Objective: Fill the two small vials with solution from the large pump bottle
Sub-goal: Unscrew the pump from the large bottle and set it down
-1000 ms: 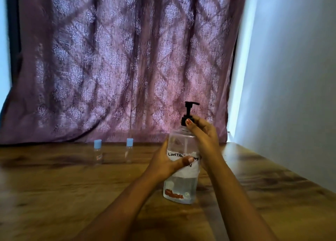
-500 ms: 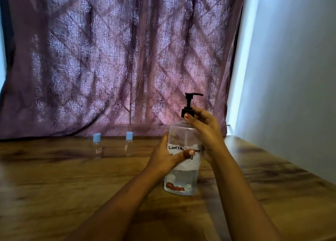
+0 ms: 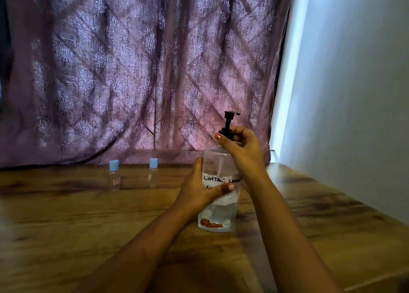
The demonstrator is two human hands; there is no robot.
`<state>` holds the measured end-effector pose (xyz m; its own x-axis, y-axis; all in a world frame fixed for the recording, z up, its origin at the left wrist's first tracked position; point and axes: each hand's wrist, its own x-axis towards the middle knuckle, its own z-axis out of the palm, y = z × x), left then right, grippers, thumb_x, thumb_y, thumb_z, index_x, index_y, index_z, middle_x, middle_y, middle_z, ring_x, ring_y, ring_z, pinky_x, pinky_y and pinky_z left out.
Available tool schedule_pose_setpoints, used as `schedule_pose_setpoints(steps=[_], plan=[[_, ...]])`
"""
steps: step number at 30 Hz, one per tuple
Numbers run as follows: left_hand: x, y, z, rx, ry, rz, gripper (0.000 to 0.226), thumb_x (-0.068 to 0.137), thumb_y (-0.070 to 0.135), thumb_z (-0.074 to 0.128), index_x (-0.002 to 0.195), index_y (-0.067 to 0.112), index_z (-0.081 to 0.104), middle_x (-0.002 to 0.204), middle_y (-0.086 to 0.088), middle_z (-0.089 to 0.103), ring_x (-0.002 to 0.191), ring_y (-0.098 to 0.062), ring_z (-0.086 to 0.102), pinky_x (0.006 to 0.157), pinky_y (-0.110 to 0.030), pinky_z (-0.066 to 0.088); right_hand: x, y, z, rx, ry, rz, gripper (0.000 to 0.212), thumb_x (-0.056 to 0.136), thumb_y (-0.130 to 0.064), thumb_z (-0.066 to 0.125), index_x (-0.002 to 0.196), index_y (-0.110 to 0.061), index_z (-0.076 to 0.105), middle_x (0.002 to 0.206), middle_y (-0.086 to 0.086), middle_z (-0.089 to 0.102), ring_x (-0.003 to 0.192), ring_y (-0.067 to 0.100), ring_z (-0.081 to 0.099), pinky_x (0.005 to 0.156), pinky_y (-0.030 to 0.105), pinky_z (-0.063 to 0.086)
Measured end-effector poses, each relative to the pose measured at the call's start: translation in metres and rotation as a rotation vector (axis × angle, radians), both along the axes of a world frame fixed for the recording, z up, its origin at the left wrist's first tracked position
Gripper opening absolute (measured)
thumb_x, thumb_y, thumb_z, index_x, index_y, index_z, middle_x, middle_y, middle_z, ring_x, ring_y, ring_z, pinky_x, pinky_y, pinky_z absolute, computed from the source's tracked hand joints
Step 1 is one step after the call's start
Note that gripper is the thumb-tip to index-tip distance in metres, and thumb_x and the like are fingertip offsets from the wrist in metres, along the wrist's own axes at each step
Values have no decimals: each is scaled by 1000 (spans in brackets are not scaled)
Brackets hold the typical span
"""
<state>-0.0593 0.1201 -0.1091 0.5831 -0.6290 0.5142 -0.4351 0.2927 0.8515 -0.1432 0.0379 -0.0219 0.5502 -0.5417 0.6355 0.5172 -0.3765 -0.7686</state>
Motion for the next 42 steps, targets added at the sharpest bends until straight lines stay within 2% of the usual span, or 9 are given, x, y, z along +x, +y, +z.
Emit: schedule_pose_setpoints(steps=[8, 12, 16, 21, 26, 28, 31, 38, 42], plan=[[-1, 1, -2, 9, -30, 35, 85, 48, 59, 87, 119, 43, 43, 113, 3, 70, 100, -15, 70, 87, -49, 57, -8, -2, 3, 72, 48, 102, 20, 91, -14, 53, 110, -19, 57, 110, 11, 67, 92, 14, 67, 73, 20, 51], [-4, 4, 0, 17, -55, 57, 97, 50, 55, 85, 129, 35, 32, 113, 5, 68, 97, -11, 70, 85, -44, 59, -6, 4, 3, 13, 9, 5, 34, 81, -28, 68, 109, -18, 51, 99, -1, 65, 90, 11, 64, 73, 18, 49], [-6, 5, 1, 26, -84, 72, 97, 53, 55, 82, 129, 32, 26, 117, 4, 64, 99, -12, 69, 85, -42, 59, -3, 7, 4, -105, 17, -161, 40, 75, -26, 75, 103, -14, 49, 94, -7, 57, 80, -3, 53, 56, 0, 40], [-6, 8, 1, 32, -114, 113, 92, 53, 60, 80, 128, 37, 32, 116, 4, 66, 97, -12, 70, 82, -45, 59, 0, 6, 2, -69, 55, -97, 30, 83, -23, 66, 110, -11, 58, 103, 1, 65, 93, 12, 62, 68, 12, 48], [-4, 7, 0, -10, -147, 182, 83, 50, 70, 80, 122, 54, 42, 122, 7, 61, 108, -17, 64, 85, -47, 57, -11, 3, 4, -8, 79, 12, 27, 94, -16, 50, 121, -19, 52, 95, -12, 63, 88, 3, 61, 74, 15, 48], [-3, 7, 0, -11, -137, 192, 79, 49, 69, 81, 118, 61, 42, 123, 8, 59, 110, -18, 63, 86, -48, 57, -12, 2, 4, 10, 80, 26, 27, 93, -19, 52, 120, -19, 51, 95, -10, 63, 86, 3, 62, 72, 14, 49], [-2, 10, 2, 8, -163, 185, 84, 52, 68, 82, 125, 48, 46, 123, 9, 61, 112, -17, 63, 88, -49, 56, -9, 5, 7, -53, 88, -63, 36, 83, -33, 65, 114, -18, 53, 101, -6, 61, 91, 4, 60, 71, 15, 48], [-3, 18, 6, 35, -221, 187, 74, 61, 60, 78, 121, 49, 35, 115, 22, 59, 103, 3, 61, 84, -35, 58, 0, 8, 14, -172, 124, -262, 32, 80, -27, 70, 105, -14, 55, 99, -2, 61, 83, 6, 57, 69, 17, 45], [-6, 20, 8, 33, -218, 176, 74, 66, 49, 78, 121, 47, 29, 106, 32, 51, 94, 15, 53, 80, -25, 55, -3, 6, 17, -176, 188, -190, 28, 91, -17, 57, 117, -9, 55, 112, 5, 63, 102, 18, 59, 92, 33, 48]])
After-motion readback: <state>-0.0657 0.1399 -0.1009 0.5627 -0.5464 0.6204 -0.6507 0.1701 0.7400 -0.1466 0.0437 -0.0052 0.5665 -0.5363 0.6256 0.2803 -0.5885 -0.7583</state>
